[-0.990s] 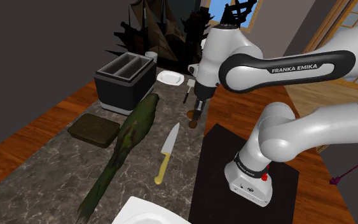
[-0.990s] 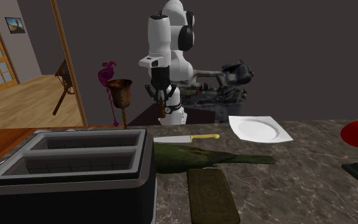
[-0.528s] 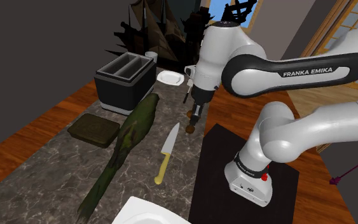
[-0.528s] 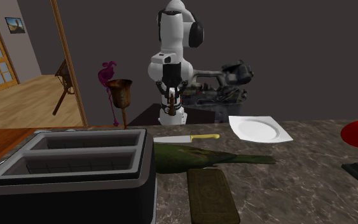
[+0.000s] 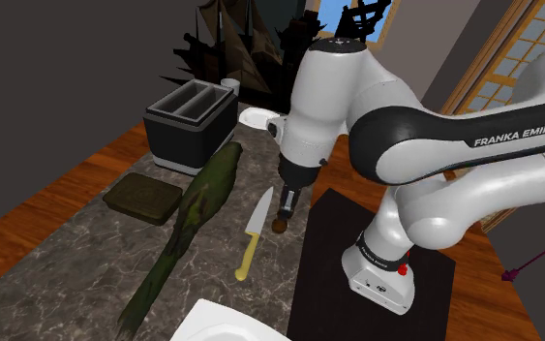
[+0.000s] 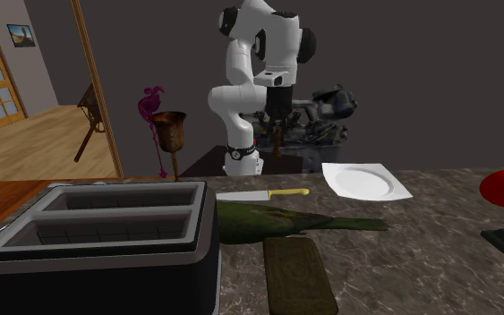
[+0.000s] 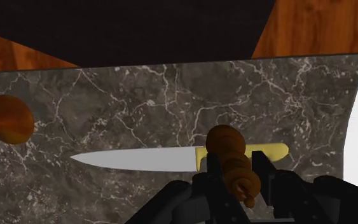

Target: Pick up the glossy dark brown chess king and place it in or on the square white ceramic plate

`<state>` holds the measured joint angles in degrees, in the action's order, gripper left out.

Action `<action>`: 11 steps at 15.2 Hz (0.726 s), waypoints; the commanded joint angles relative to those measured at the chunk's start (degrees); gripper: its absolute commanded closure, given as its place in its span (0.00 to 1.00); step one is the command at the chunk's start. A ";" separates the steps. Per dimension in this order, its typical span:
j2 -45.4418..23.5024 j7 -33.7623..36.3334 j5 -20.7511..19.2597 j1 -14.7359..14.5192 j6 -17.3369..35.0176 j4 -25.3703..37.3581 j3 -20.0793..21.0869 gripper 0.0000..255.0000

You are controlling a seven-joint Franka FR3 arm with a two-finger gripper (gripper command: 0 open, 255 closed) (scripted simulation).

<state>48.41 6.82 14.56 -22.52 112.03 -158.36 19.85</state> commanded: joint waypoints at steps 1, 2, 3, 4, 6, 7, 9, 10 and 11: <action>-2.23 3.04 1.75 -1.15 0.92 1.61 2.92 1.00; -3.33 4.52 2.45 -1.61 1.17 2.63 4.32 1.00; -4.49 5.98 3.09 -1.99 1.43 3.73 5.72 1.00; -5.70 7.43 3.65 -2.28 1.69 4.88 7.13 1.00; -8.27 10.35 4.51 -2.65 2.24 7.36 9.93 1.00; -9.62 11.81 4.82 -2.71 2.51 8.68 11.34 1.00; -12.44 14.77 5.16 -2.61 3.05 11.48 14.19 1.00; -13.91 16.27 5.19 -2.45 3.31 12.96 15.64 1.00; -15.44 17.81 5.10 -2.23 3.57 14.48 17.09 1.00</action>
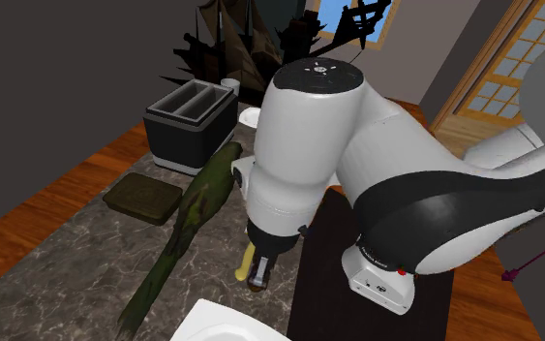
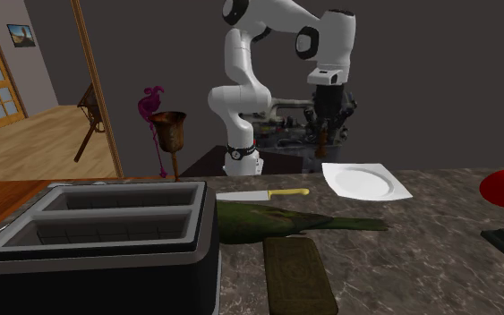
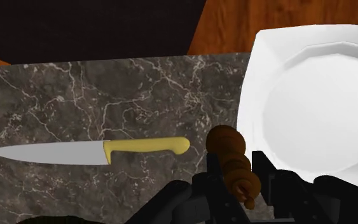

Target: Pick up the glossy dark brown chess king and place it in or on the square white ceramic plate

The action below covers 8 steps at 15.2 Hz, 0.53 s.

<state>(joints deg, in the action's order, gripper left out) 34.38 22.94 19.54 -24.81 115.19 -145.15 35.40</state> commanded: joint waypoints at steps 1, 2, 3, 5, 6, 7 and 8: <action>-2.97 3.25 -0.06 0.36 0.66 2.85 3.04 1.00; -4.58 4.84 -0.36 0.74 0.89 4.47 4.57 1.00; -6.25 6.48 -0.78 1.18 1.11 6.14 6.12 1.00; -9.78 9.93 -2.06 2.25 1.52 9.62 9.36 1.00; -11.67 11.76 -2.93 2.89 1.70 11.43 11.06 1.00; -13.66 13.69 -3.99 3.59 1.86 13.29 12.82 1.00; -15.76 15.72 -5.26 4.36 1.99 15.20 14.67 1.00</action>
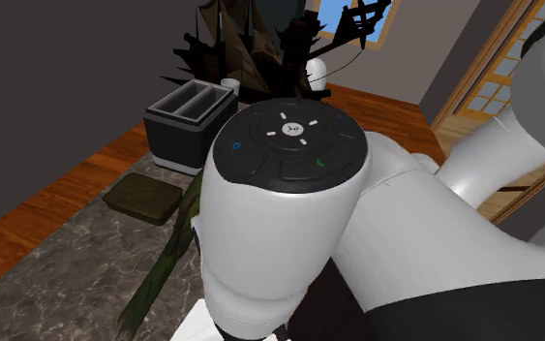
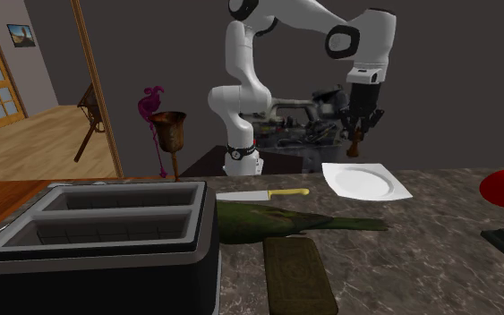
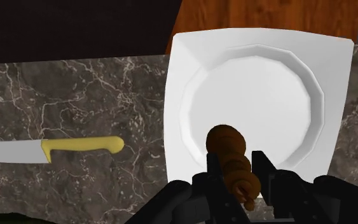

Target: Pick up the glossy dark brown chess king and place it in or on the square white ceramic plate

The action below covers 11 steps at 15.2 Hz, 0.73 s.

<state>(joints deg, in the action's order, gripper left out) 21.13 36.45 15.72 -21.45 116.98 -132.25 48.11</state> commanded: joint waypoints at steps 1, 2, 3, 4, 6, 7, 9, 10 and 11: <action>-4.77 4.36 -2.94 1.83 0.30 4.27 3.89 1.00; -7.87 7.33 -5.27 2.89 0.37 6.81 6.42 1.00; -8.29 7.57 -5.53 2.96 1.19 6.29 6.68 1.00; -8.72 7.82 -5.82 3.04 2.01 5.78 6.96 1.00; -9.65 8.37 -6.45 3.27 3.66 4.80 7.56 1.00; -10.15 8.68 -6.81 3.40 4.49 4.33 7.88 1.00; -11.24 9.37 -7.64 3.70 6.15 3.42 8.53 1.00; -11.82 9.75 -8.12 3.86 6.98 2.98 8.85 1.00; -12.44 10.17 -8.64 4.02 7.81 2.55 9.18 1.00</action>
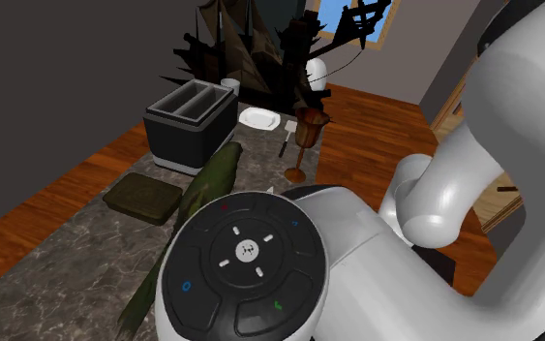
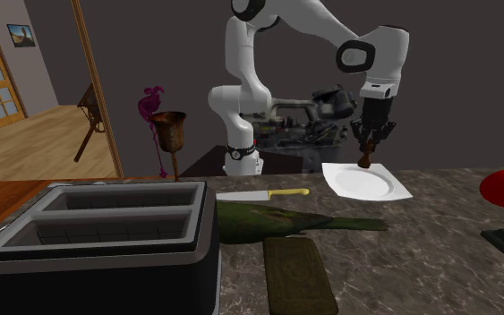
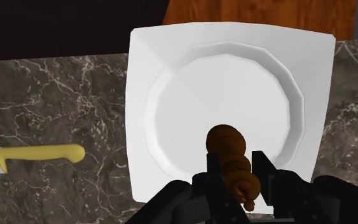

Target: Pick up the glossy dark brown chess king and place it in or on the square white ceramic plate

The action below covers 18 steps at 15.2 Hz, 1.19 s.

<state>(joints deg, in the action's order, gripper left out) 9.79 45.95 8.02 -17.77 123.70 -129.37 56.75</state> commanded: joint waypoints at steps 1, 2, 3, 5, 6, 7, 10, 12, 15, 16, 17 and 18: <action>-1.74 1.13 -1.51 0.53 1.92 -0.73 0.88 1.00; -2.42 1.62 -2.12 0.70 2.76 -1.13 1.21 1.00; -3.13 2.14 -2.80 0.88 3.59 -1.52 1.53 1.00; -4.67 3.32 -4.33 1.21 5.23 -2.26 2.12 1.00; -5.50 3.97 -5.19 1.37 6.05 -2.61 2.39 1.00; -6.36 4.68 -6.12 1.51 6.86 -2.95 2.64 1.00; -7.03 5.23 -6.86 1.57 7.45 -3.19 2.76 1.00; -7.03 5.24 -6.86 1.57 7.45 -3.19 2.76 1.00; -7.03 5.24 -6.86 1.57 7.45 -3.19 2.76 1.00; -7.03 5.24 -6.86 1.57 7.45 -3.19 2.76 0.00; -7.03 5.23 -6.86 1.57 7.45 -3.19 2.76 0.00; -7.03 5.23 -6.86 1.57 7.45 -3.19 2.76 0.00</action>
<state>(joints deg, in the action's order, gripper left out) 2.76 51.18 1.16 -16.21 131.15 -132.56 59.51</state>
